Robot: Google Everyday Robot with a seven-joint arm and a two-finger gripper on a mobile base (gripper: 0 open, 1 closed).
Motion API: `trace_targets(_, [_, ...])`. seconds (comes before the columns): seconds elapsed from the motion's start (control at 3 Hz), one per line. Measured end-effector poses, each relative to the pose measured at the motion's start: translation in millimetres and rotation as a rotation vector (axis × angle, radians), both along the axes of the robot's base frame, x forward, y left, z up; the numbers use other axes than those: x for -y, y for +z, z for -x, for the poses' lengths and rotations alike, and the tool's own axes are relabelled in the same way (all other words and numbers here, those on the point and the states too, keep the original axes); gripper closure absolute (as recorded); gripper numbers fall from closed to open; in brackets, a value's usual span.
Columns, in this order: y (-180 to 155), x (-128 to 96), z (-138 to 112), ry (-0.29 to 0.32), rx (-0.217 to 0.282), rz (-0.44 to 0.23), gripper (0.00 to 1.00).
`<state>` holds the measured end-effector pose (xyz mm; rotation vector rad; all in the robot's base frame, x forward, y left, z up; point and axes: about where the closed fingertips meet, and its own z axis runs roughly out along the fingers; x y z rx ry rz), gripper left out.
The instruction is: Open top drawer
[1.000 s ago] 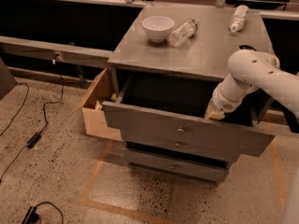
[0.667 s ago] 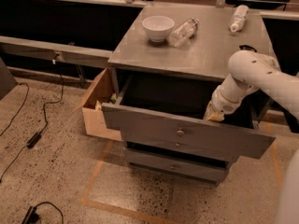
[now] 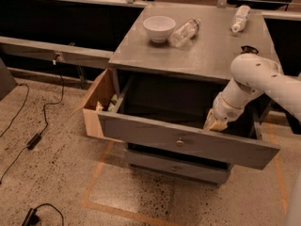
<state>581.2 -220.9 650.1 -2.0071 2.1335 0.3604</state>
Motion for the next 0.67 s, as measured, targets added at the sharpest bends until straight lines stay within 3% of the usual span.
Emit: trace_targets(0.67, [-5, -14, 73, 0.044, -0.113, -0.041, 1.00])
